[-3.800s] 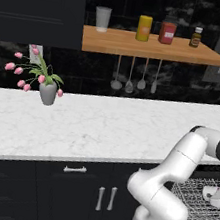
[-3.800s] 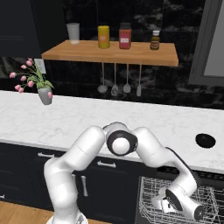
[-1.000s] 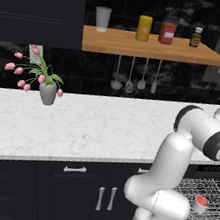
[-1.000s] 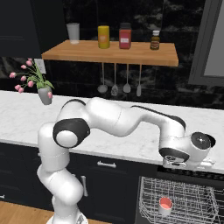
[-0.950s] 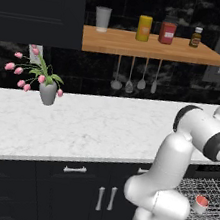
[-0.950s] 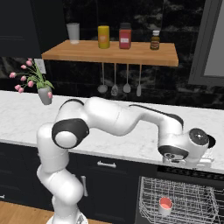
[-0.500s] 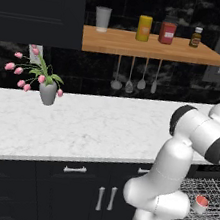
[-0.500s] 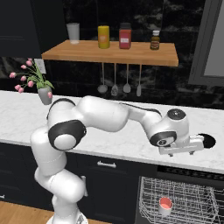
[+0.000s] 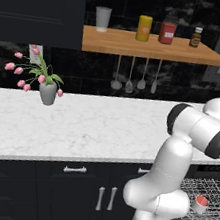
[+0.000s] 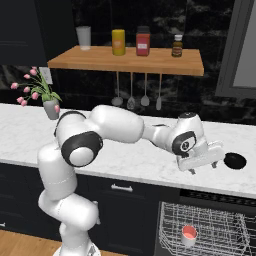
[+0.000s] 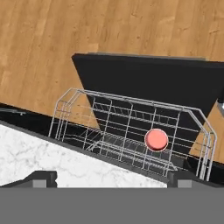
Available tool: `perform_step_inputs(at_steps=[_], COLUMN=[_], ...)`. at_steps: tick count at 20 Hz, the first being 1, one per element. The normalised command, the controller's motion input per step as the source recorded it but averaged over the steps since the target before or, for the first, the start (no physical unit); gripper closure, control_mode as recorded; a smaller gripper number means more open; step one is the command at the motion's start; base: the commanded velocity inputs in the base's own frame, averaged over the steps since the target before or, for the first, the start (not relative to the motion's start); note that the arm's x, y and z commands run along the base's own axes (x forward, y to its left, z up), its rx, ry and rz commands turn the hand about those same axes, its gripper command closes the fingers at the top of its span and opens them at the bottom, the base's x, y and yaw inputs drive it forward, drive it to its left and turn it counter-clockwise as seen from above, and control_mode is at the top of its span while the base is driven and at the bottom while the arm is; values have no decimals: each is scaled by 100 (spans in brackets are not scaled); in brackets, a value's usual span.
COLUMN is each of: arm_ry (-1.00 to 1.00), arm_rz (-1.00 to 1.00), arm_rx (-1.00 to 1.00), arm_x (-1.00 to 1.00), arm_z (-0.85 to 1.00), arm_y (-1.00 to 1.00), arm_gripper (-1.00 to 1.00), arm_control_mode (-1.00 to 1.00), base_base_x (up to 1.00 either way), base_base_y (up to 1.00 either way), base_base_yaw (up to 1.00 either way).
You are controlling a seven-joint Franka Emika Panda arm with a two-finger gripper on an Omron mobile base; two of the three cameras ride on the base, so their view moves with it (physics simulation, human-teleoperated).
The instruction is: Pick up the cup and bowl from the counter, place them in the dishwasher, and close the dishwasher door.
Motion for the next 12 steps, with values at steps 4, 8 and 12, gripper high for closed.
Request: perform_step_inputs(at_steps=[4,8,12], arm_ry=[29,21,1], arm_rz=[0,0,-1], arm_rx=[1,0,0], arm_x=[59,40,12], arm_z=[39,7,-4], arm_y=[0,0,0], arm_gripper=[-100,-100,-100], arm_control_mode=[-100,-100,-100], base_base_x=[0,0,0], base_base_y=[0,0,0], base_base_yaw=[0,0,0])
